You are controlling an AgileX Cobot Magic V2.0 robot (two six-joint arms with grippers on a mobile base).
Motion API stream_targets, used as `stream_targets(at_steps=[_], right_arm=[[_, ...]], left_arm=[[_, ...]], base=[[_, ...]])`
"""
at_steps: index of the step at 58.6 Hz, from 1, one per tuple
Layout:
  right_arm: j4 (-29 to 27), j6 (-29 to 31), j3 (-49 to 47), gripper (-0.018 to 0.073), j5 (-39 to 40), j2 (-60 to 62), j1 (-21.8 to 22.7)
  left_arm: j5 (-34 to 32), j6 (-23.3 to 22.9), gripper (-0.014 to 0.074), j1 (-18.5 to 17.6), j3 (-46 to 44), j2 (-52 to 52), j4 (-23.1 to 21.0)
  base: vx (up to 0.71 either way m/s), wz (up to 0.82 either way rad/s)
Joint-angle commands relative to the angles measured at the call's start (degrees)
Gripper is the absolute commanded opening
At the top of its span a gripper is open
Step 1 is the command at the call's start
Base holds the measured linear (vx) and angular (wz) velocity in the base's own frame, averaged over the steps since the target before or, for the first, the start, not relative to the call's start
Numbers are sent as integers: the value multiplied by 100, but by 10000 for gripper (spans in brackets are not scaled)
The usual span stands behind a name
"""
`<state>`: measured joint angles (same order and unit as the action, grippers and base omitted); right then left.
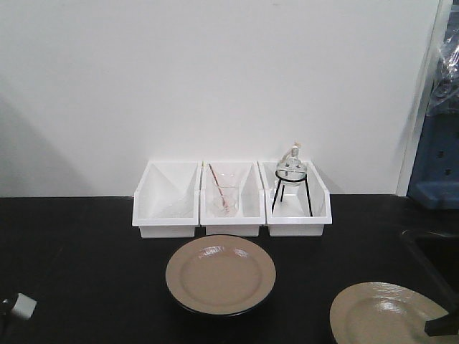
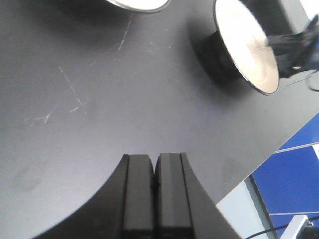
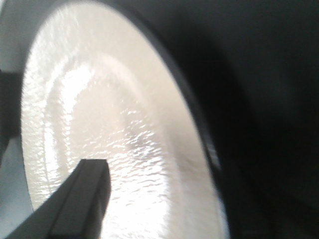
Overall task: Arrange circular plates on left workspace
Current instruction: 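Grip the rim of the other tan plate with the right gripper, then lift the plate and lower it onto the first plate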
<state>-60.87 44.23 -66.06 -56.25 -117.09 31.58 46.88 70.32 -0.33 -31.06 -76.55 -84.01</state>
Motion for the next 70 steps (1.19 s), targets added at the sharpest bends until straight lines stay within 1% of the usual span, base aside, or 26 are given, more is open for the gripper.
stream_targets(at_steps=[1, 5, 7, 12, 19, 23, 26, 30, 37, 42, 47, 53, 62, 70], right_arm=[[-413, 109, -144, 412, -131, 216, -128], [-532, 109, -144, 291, -82, 216, -135], [-605, 109, -144, 187, -82, 238, -135], [-713, 149, -144, -15, -95, 275, -111], [-833, 159, -144, -8, -89, 381, -104], [-1026, 201, -144, -6, -94, 478, -104], [-1262, 261, -144, -4, -94, 576, -104], [-1736, 341, -144, -5, -108, 721, -148], [-2626, 579, -144, -5, -104, 971, -416], [-3223, 727, -151, -5, -18, 1060, -790], [-3792, 891, -162, -4, 194, 1048, -1315], [-4182, 1033, -334, -4, 627, 959, -1937], [-4186, 1016, -999, -4, 1330, 668, -2853], [-4186, 841, -1684, -4, 1597, 219, -3451]], left_arm=[[262, 18, -1, -18, -130, 161, -343], [287, 18, -1, -18, -130, 159, -345], [301, 18, -1, -18, -130, 159, -345], [301, 18, -1, -18, -130, 159, -337], [301, 18, -1, -18, -130, 159, -337], [301, 33, -1, -18, -130, 159, -338], [295, 38, -1, -18, -130, 159, -338], [296, 43, -1, -18, -130, 159, -338], [315, 43, -1, -18, -130, 159, -338], [335, 37, -1, -18, -130, 159, -344], [349, 37, -1, -18, -130, 159, -344], [374, 12, -1, -18, -130, 159, -344], [441, 12, 0, -18, -130, 159, -344], [475, 12, 0, -18, -130, 159, -344]], base=[[0, 0], [0, 0], [0, 0], [0, 0], [0, 0], [0, 0], [0, 0], [0, 0], [0, 0], [0, 0], [0, 0], [0, 0], [0, 0], [0, 0]])
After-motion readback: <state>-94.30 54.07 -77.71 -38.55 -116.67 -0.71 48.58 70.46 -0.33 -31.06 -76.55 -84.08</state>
